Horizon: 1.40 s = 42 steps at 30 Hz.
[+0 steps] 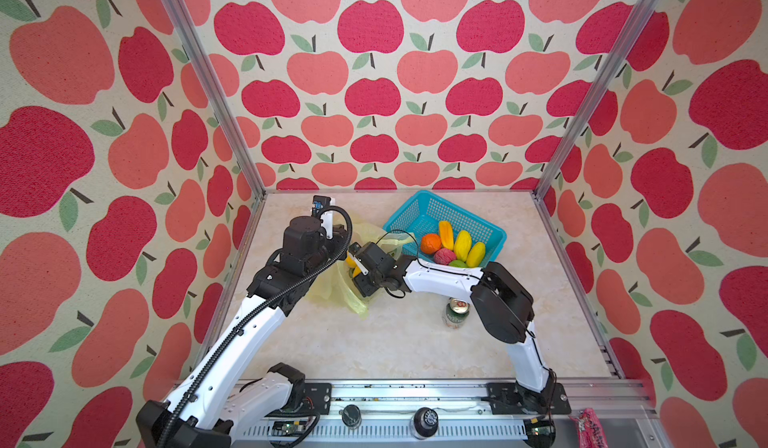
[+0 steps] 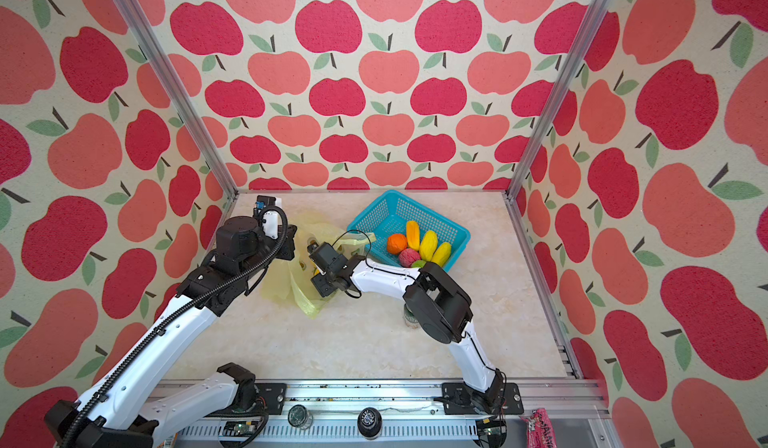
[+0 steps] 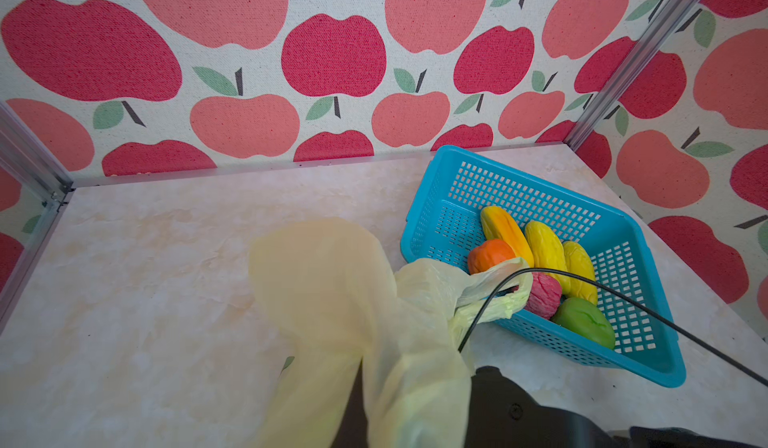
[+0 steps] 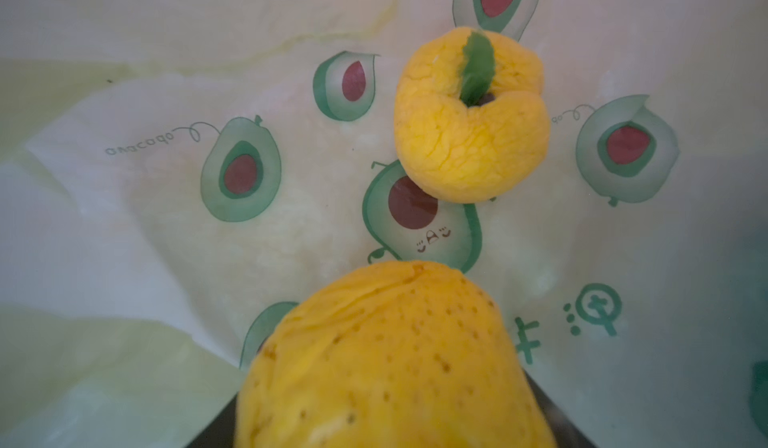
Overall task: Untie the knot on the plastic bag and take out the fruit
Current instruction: 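Close the right gripper on the yellow fruit and lift it out, then carry the yellow fruit with the right gripper over the teal basket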
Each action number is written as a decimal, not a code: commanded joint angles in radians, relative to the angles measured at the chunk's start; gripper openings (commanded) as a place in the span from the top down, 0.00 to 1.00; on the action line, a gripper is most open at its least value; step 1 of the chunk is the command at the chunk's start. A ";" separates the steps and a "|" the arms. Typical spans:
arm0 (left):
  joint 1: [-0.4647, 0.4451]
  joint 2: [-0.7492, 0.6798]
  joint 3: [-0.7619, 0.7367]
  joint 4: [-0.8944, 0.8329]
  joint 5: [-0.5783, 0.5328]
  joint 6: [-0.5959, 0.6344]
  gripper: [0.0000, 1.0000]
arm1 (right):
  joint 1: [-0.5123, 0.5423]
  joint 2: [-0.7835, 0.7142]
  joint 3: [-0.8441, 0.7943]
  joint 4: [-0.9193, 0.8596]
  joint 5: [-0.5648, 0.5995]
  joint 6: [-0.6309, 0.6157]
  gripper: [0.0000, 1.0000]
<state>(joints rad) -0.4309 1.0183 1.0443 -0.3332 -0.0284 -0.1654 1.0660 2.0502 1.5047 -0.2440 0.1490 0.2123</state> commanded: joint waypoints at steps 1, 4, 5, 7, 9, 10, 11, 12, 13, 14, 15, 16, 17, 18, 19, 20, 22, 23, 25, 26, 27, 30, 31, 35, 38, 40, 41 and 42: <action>-0.006 0.009 0.020 -0.006 -0.004 0.003 1.00 | -0.002 -0.111 -0.079 0.117 0.023 -0.042 0.60; -0.006 0.019 0.029 -0.014 -0.011 0.006 1.00 | -0.004 -0.188 -0.151 0.172 0.040 -0.062 0.62; -0.006 0.020 0.031 -0.016 -0.010 0.006 1.00 | -0.003 -0.211 -0.169 0.189 0.044 -0.068 0.63; -0.006 0.021 0.025 -0.007 -0.007 0.006 1.00 | -0.006 -0.266 -0.218 0.225 0.052 -0.081 0.64; -0.006 0.024 0.025 -0.006 -0.011 0.007 1.00 | -0.005 -0.317 -0.265 0.267 0.054 -0.095 0.64; -0.006 0.026 0.029 -0.012 -0.013 0.008 1.00 | -0.006 -0.344 -0.288 0.291 0.054 -0.104 0.64; -0.006 0.028 0.032 -0.015 -0.013 0.007 1.00 | -0.006 -0.364 -0.306 0.308 0.055 -0.109 0.64; -0.006 0.027 0.034 -0.015 -0.012 0.007 1.00 | -0.007 -0.386 -0.323 0.323 0.058 -0.115 0.64; -0.006 0.026 0.030 -0.011 -0.011 0.008 1.00 | -0.008 -0.405 -0.337 0.334 0.060 -0.119 0.64; -0.006 0.024 0.025 -0.005 -0.010 0.007 1.00 | -0.009 -0.421 -0.348 0.344 0.062 -0.124 0.64; -0.006 0.023 0.022 -0.001 -0.013 0.007 1.00 | -0.009 -0.439 -0.359 0.351 0.065 -0.130 0.65; -0.006 0.027 0.024 -0.005 -0.015 0.007 1.00 | -0.010 -0.455 -0.370 0.359 0.071 -0.138 0.65; -0.006 0.029 0.029 -0.011 -0.015 0.008 1.00 | -0.010 -0.468 -0.377 0.363 0.075 -0.144 0.65; -0.006 0.029 0.033 -0.015 -0.013 0.007 1.00 | -0.012 -0.482 -0.383 0.364 0.085 -0.151 0.65; -0.006 0.030 0.033 -0.016 -0.010 0.007 1.00 | -0.013 -0.499 -0.388 0.364 0.096 -0.156 0.66; -0.006 0.028 0.031 -0.012 -0.010 0.006 1.00 | -0.016 -0.513 -0.393 0.364 0.103 -0.160 0.67; -0.006 0.027 0.025 -0.007 -0.011 0.006 1.00 | -0.026 -0.556 -0.412 0.369 0.119 -0.173 0.67; -0.006 0.027 0.028 -0.012 -0.014 0.007 1.00 | -0.030 -0.577 -0.422 0.371 0.132 -0.180 0.67; -0.006 0.026 0.033 -0.016 -0.013 0.007 1.00 | -0.045 -0.634 -0.452 0.384 0.182 -0.198 0.68; -0.006 0.024 0.030 -0.014 -0.013 0.007 1.00 | -0.055 -0.666 -0.469 0.393 0.204 -0.201 0.68; -0.006 0.020 0.025 -0.009 -0.011 0.007 1.00 | -0.068 -0.701 -0.491 0.404 0.225 -0.203 0.68; -0.006 0.023 0.025 -0.008 -0.016 0.008 1.00 | -0.122 -0.798 -0.566 0.454 0.284 -0.186 0.68; -0.006 0.027 0.029 -0.012 -0.015 0.007 1.00 | -0.150 -0.824 -0.589 0.464 0.294 -0.164 0.69; -0.006 0.030 0.027 -0.007 -0.010 0.007 1.00 | -0.292 -0.861 -0.644 0.443 0.254 -0.020 0.70; -0.006 0.031 0.034 -0.017 -0.012 0.007 1.00 | -0.394 -0.822 -0.647 0.405 0.185 0.084 0.70; -0.006 0.025 0.031 -0.015 -0.007 0.006 1.00 | -0.448 -0.769 -0.620 0.358 0.144 0.138 0.71; -0.006 0.021 0.026 -0.009 -0.009 0.007 1.00 | -0.463 -0.744 -0.602 0.334 0.128 0.153 0.70; -0.006 0.016 0.021 -0.005 -0.009 0.007 1.00 | -0.478 -0.700 -0.573 0.300 0.121 0.163 0.70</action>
<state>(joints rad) -0.4309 1.0416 1.0466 -0.3328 -0.0299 -0.1650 0.6147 1.2812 0.8860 0.1513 0.3344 0.2707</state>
